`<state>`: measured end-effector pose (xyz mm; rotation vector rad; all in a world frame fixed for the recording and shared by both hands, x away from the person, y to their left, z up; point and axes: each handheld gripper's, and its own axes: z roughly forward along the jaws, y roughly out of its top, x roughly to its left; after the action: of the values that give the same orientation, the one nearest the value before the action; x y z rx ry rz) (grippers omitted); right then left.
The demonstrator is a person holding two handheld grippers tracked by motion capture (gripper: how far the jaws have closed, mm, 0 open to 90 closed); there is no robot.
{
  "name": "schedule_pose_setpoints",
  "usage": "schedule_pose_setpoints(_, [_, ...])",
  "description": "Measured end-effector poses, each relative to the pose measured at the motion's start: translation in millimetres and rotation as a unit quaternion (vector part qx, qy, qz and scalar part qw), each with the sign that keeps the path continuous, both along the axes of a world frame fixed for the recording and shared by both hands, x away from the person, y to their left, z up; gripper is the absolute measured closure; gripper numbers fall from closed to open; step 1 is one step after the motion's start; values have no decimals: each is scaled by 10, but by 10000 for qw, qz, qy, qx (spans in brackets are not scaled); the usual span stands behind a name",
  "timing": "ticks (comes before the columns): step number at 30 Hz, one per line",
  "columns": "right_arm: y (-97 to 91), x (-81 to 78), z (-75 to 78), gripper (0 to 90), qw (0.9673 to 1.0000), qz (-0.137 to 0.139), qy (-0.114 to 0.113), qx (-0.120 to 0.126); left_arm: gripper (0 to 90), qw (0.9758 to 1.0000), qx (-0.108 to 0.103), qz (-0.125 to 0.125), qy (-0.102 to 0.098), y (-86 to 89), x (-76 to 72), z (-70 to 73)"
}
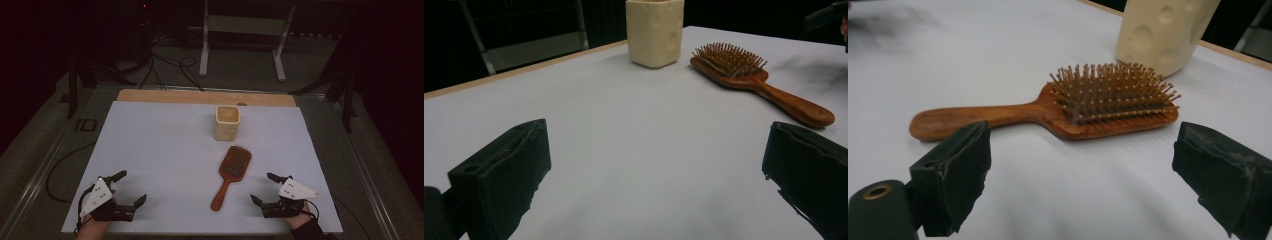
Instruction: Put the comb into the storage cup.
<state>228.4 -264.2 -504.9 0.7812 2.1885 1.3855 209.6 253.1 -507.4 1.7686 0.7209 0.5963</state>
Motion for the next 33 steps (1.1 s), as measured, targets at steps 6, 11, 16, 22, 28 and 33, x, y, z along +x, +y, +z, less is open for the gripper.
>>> schedule_pose_setpoints(6, [-7, -2, 16, 87, 10000, -11, 98, -4, 0, 10000, -38, 13, -5, 16, -15, 2])
schedule_pose_setpoints(11, [3, -2, 54, 86, 9998, -3, 208, 9, 0, 10000, -70, 38, 24, 36, -24, 0])
schedule_pose_setpoints(16, [32, -5, 65, 86, 9995, 40, 290, -75, 0, 9999, -97, 76, 38, 58, -23, -7])
schedule_pose_setpoints(22, [97, -32, 124, 86, 9991, 65, 351, -234, 0, 9999, -93, 43, 51, 57, -27, -5])
schedule_pose_setpoints(28, [157, -65, 242, 86, 9989, 78, 315, -340, 0, 9999, -72, 19, 87, 51, -23, -13])
schedule_pose_setpoints(33, [159, -49, 379, 86, 9991, 140, 259, -306, 0, 9999, -101, 7, 83, 56, -24, -11])
